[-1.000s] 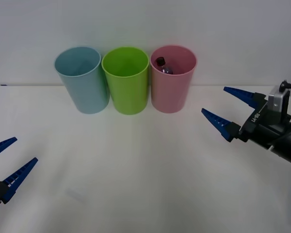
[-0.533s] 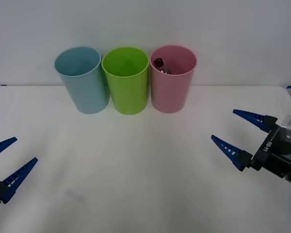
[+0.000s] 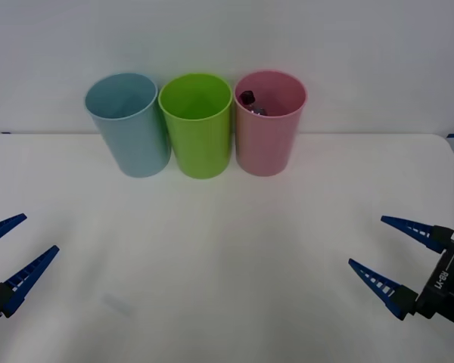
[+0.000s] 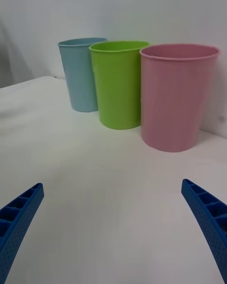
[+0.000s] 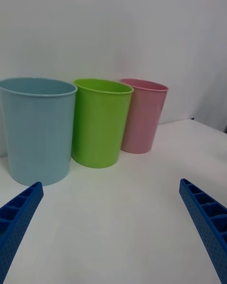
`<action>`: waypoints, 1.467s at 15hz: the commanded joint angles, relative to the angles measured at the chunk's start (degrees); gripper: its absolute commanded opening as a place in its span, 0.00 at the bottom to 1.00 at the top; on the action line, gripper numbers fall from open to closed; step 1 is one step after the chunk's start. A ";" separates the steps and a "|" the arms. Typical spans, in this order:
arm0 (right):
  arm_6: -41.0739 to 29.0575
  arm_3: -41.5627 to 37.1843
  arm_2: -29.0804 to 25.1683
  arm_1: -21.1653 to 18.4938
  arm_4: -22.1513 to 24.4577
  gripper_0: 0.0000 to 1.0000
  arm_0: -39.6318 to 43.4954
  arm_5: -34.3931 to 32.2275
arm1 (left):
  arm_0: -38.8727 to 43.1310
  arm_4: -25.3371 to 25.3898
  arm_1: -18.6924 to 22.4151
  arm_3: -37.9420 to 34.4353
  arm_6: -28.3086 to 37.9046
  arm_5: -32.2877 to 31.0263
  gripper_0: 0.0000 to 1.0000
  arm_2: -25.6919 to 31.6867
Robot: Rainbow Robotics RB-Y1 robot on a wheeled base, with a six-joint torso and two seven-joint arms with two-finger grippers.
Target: Grasp the object on the table and drop it into the matching bin: aluminum can to the light blue bin, PET bottle to the pink bin.
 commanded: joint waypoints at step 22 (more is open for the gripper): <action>6.82 8.71 -8.91 2.47 -0.72 1.00 5.24 -15.90 | 0.00 0.00 0.00 0.00 0.00 0.00 1.00 0.00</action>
